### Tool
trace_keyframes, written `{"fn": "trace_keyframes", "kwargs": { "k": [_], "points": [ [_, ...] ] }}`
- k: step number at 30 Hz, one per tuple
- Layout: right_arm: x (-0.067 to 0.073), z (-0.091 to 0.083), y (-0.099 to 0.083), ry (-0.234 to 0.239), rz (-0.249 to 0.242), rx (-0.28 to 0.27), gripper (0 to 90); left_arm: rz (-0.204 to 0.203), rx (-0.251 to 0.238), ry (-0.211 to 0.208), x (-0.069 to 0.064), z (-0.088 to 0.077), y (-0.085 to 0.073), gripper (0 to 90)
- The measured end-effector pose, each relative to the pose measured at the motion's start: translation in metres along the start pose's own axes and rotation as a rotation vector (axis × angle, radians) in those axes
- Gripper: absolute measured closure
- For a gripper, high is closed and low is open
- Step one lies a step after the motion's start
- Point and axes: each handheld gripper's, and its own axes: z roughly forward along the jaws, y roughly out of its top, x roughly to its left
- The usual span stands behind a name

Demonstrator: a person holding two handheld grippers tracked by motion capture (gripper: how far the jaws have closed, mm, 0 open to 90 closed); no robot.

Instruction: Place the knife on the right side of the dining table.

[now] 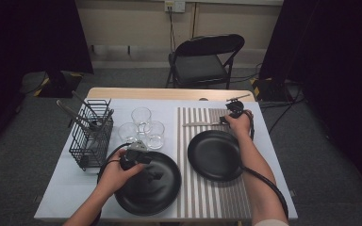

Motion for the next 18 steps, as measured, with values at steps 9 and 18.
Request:
{"fn": "trace_keyframes", "kwargs": {
  "k": [9, 18],
  "points": [
    [-0.0002, -0.0005, -0.0018, -0.003, 0.004, -0.01, 70.8, 0.01, 0.008, 0.007, 0.0004, -0.0004, 0.0009, 19.0],
    [0.0003, -0.001, -0.0026, -0.01, 0.01, -0.011, 70.7, 0.011, 0.005, 0.004, -0.0013, -0.001, 0.002, 19.1]
  ]
}}
